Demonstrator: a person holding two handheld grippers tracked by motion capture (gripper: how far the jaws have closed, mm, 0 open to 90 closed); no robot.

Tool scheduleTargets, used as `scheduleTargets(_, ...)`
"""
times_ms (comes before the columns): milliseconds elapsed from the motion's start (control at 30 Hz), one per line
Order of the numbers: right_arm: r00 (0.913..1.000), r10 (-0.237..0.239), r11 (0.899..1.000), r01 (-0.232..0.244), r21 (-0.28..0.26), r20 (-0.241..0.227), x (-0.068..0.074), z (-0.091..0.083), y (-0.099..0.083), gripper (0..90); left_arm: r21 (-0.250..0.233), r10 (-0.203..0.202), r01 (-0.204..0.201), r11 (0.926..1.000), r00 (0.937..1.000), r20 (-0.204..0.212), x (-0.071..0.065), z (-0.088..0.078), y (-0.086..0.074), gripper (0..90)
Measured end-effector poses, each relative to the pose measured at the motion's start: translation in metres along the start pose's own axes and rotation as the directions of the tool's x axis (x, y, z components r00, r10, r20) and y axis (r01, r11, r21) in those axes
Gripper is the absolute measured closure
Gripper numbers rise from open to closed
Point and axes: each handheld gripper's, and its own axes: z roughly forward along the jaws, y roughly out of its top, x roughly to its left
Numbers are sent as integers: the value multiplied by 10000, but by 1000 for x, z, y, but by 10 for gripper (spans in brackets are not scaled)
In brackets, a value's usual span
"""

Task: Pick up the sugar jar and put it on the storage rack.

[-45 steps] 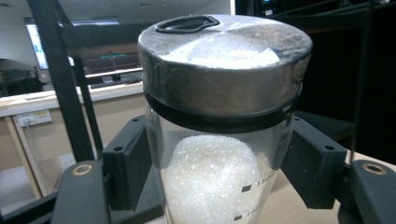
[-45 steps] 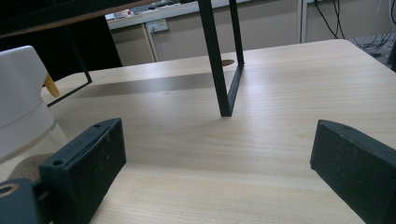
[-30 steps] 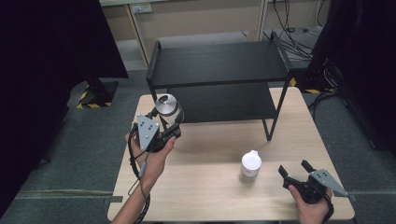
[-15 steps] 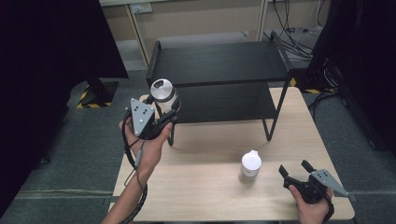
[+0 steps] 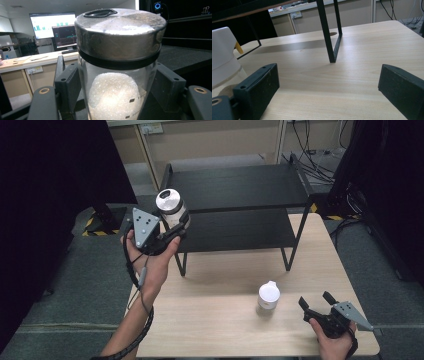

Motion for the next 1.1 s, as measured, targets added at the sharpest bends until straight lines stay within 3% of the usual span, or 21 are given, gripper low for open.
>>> scheduleTargets(533, 10000, 28, 10000, -28, -14, 3, 0, 0, 0, 36, 141, -228, 231, 9996, 9995, -238, 8, 21, 26, 301)
scheduleTargets(1100, 10000, 76, 10000, -76, -45, -33, -1, 0, -1, 36, 671, 334, -284, 9973, 9967, -745, 2, 60, 41, 301)
